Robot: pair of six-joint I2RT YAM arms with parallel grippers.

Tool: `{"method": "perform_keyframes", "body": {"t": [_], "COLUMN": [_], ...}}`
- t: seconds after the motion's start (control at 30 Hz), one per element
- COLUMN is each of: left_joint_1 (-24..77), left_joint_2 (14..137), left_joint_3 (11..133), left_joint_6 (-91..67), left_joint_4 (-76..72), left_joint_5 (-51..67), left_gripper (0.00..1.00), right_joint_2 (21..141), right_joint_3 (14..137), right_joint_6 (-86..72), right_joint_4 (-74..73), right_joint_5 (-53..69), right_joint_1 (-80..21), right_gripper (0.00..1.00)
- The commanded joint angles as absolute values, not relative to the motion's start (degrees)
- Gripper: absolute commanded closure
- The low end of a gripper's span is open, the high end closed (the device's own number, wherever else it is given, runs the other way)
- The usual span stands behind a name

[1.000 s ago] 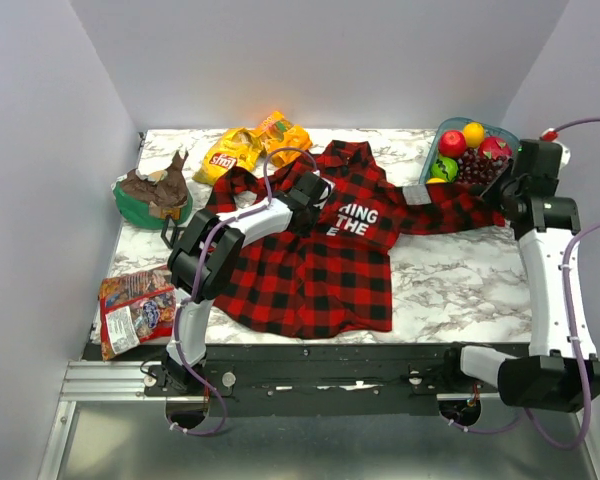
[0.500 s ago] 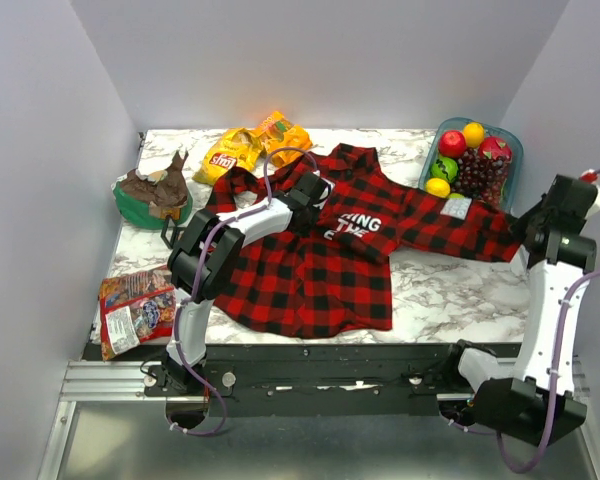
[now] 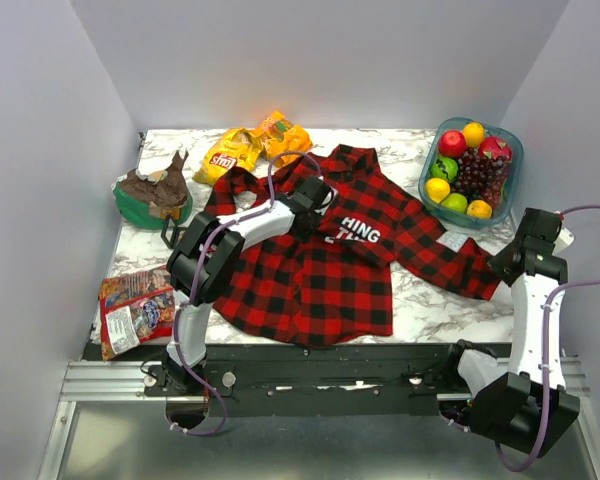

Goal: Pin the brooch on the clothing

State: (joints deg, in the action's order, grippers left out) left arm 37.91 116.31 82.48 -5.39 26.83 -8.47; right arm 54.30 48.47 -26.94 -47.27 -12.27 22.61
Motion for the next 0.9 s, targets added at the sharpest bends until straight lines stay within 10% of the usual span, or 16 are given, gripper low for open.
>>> {"method": "perform_keyframes", "body": {"t": [0.0,0.1,0.27,0.6,0.87], "left_joint_1": [38.8,39.2,39.3,41.4,42.7], "left_joint_2": [114.3,114.3,114.0,107.3,104.0], "left_joint_3": [82.1,82.3,82.8,82.4,81.7], "left_joint_6": [-4.9,-4.7,-4.7,-5.9,-5.9], "left_joint_4": [29.9,30.3,30.8,30.1,29.7], "left_joint_5": [-8.5,-8.9,-8.8,-6.7,-6.5], "left_gripper": [0.69,0.69,0.65,0.15,0.08], "right_joint_2": [56.7,58.5,57.8,51.7,61.1], "right_joint_3": [49.5,50.5,51.5,45.5,42.0], "right_joint_6": [-25.8,-25.1,-23.9,-21.8,-24.2], "right_joint_4": [-44.7,-45.2,-47.3,-42.9,-41.7], "right_joint_5": [-18.6,-23.6,-27.2,-6.8,-4.4], "right_joint_1": [22.9,22.9,22.9,21.4,21.4], "right_gripper": [0.99,0.98,0.3,0.21,0.21]}}
